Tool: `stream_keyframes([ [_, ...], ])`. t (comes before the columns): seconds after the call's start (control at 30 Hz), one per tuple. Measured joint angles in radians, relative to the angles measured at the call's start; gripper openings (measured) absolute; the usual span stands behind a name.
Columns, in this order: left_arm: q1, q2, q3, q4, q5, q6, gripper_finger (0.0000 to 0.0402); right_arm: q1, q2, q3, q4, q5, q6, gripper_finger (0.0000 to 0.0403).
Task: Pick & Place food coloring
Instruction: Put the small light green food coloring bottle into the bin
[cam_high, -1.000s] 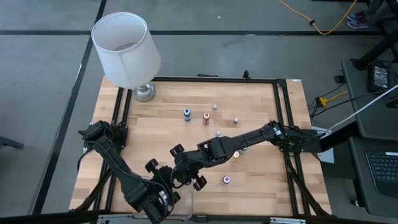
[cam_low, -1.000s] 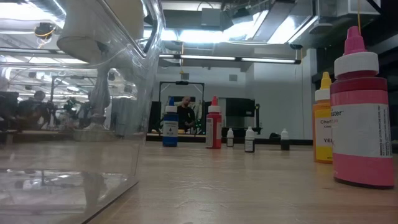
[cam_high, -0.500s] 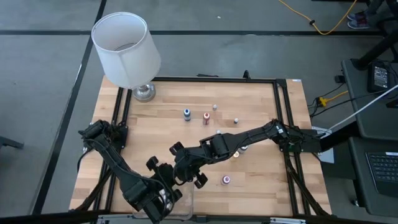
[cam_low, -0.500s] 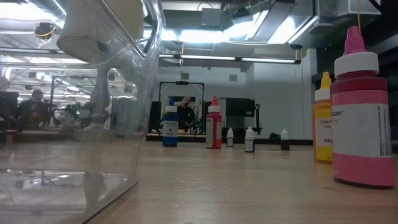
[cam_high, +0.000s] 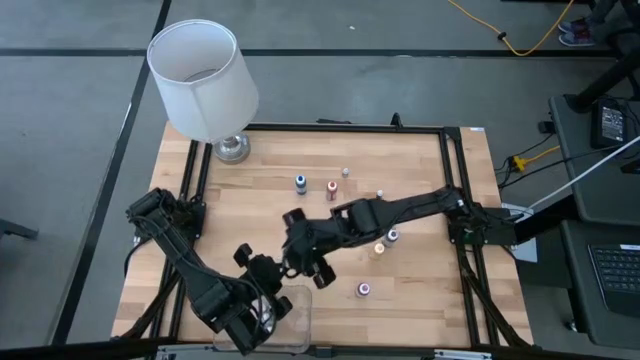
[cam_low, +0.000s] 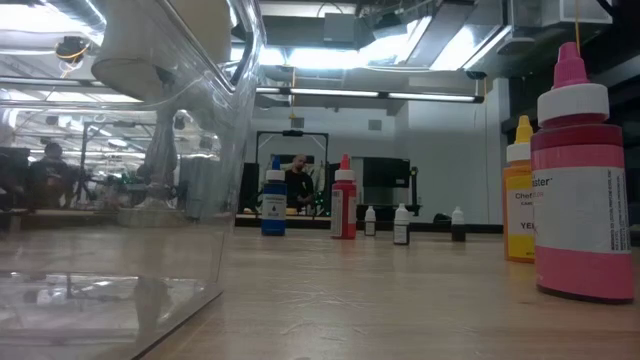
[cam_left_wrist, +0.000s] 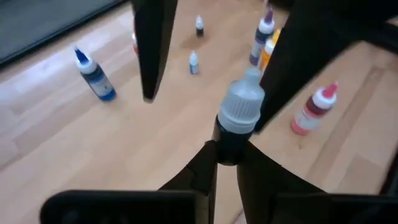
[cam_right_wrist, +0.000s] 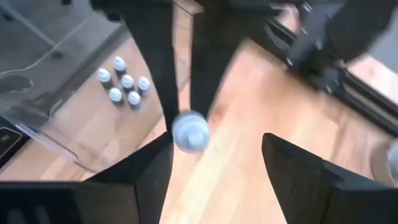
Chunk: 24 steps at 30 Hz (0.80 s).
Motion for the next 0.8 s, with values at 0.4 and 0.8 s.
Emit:
stream_keyframes([
  [0.4, -0.004, -0.005, 0.003, 0.012, -0.017, 0.017, 0.0042, -0.048, -0.057, -0.006, -0.182, -0.003, 0.085, 0.0212],
  [0.8, -0.002, -0.007, 0.079, 0.012, -0.07, 0.111, 0.0041, -0.082, -0.194, -0.349, -0.203, -0.088, 0.165, 0.013],
])
